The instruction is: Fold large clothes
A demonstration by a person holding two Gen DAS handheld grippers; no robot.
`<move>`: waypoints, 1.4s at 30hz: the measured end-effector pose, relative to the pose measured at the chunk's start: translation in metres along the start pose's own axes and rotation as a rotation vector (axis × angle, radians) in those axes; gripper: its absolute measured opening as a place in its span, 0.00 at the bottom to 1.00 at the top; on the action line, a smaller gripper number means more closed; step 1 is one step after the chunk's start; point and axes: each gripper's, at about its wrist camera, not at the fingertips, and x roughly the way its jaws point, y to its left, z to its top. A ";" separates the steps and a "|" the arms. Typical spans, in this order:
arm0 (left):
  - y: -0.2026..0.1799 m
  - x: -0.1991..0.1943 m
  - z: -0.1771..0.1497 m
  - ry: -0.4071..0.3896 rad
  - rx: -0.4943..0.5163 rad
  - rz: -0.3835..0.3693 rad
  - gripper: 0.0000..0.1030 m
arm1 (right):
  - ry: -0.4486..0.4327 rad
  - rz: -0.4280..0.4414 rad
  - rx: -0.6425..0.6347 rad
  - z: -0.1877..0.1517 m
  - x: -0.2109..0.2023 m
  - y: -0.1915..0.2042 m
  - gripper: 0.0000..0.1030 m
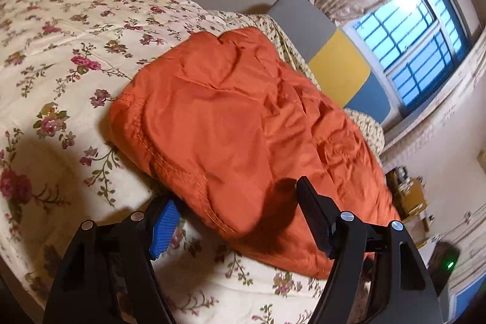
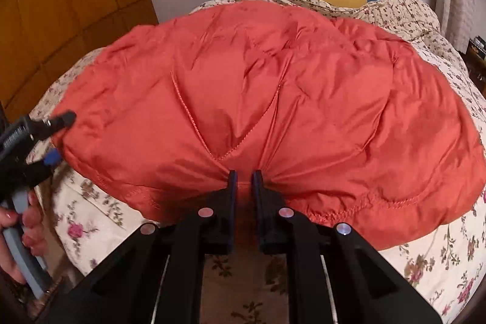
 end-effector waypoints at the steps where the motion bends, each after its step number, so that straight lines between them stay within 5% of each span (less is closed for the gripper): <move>1: 0.003 0.000 0.001 -0.012 -0.020 -0.008 0.71 | -0.003 0.001 0.005 -0.001 0.001 0.000 0.09; 9: 0.003 0.011 0.010 -0.049 -0.099 -0.008 0.71 | -0.016 0.019 0.032 -0.004 0.002 -0.005 0.10; 13: 0.010 0.016 0.016 -0.028 -0.192 -0.019 0.44 | -0.012 0.033 0.045 -0.002 0.002 -0.008 0.10; 17: 0.011 0.011 0.019 -0.028 -0.220 -0.026 0.30 | -0.025 0.033 0.052 -0.004 0.000 -0.011 0.10; 21: -0.020 -0.004 0.028 -0.086 -0.061 0.008 0.19 | -0.028 0.045 0.063 -0.002 0.002 -0.017 0.10; 29: -0.097 -0.030 0.028 -0.194 0.289 0.027 0.19 | -0.021 0.080 0.118 0.000 0.002 -0.030 0.10; 42: -0.206 -0.037 -0.006 -0.252 0.758 0.011 0.19 | 0.007 0.158 0.232 0.011 0.009 -0.052 0.10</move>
